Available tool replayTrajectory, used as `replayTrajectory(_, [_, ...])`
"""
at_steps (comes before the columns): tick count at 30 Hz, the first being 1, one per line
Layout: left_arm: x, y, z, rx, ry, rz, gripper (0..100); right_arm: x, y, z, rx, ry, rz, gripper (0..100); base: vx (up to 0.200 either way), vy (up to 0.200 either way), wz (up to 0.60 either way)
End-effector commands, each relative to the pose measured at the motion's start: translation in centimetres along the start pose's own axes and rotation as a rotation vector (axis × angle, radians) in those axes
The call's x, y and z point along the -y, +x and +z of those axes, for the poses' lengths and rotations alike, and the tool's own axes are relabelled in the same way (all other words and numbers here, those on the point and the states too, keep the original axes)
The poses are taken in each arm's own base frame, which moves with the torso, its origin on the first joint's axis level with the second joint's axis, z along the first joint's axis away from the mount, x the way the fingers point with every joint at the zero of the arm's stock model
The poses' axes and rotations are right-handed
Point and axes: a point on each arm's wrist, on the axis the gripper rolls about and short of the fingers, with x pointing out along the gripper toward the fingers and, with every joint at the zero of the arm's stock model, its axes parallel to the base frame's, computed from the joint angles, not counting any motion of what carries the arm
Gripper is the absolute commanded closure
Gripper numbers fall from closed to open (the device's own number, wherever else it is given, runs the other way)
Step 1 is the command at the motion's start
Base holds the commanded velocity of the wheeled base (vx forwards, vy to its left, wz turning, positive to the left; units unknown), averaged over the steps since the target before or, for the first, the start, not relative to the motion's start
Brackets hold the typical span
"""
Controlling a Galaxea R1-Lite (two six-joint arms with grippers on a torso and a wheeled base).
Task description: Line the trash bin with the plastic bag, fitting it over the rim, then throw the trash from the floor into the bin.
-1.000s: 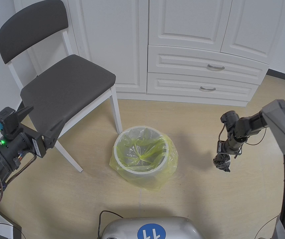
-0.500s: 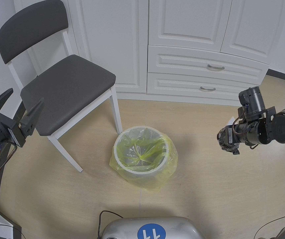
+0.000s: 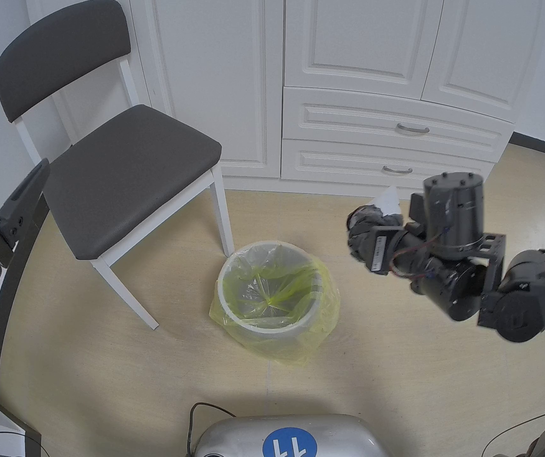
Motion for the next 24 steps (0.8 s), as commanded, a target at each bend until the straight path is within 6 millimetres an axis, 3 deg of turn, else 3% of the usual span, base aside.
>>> replayTrajectory(1, [-0.5, -0.9, 1.1, 0.053, -0.007, 0.014, 0, -5.2, 1.9, -4.9, -0.056, 0.019, 0.089, 100, 0.000, 0.000, 0.00])
replayTrajectory(6, [-0.5, -1.0, 1.1, 0.055, -0.006, 0.016, 0, -8.3, 3.2, -5.8, -0.056, 0.149, 0.136, 100, 0.000, 0.000, 0.00])
replayTrajectory(12, [-0.7, -1.3, 1.6, 0.077, -0.010, 0.022, 0, -10.2, 5.5, -5.3, -0.054, 0.359, 0.179, 100, 0.000, 0.000, 0.00])
replayTrajectory(17, [-0.7, -1.3, 1.7, 0.078, -0.010, 0.024, 0, -9.0, 7.1, -5.8, -0.188, 0.531, 0.268, 100, 0.000, 0.000, 0.00])
replayTrajectory(20, [-0.8, -1.3, 1.9, 0.089, -0.013, 0.030, 0, -7.6, 8.3, -4.7, -0.300, 0.667, 0.335, 100, 0.000, 0.000, 0.00])
replayTrajectory(24, [-0.9, -1.6, 2.1, 0.100, -0.013, 0.032, 0, -7.5, 9.4, -3.8, -0.357, 0.734, 0.332, 100, 0.000, 0.000, 0.00])
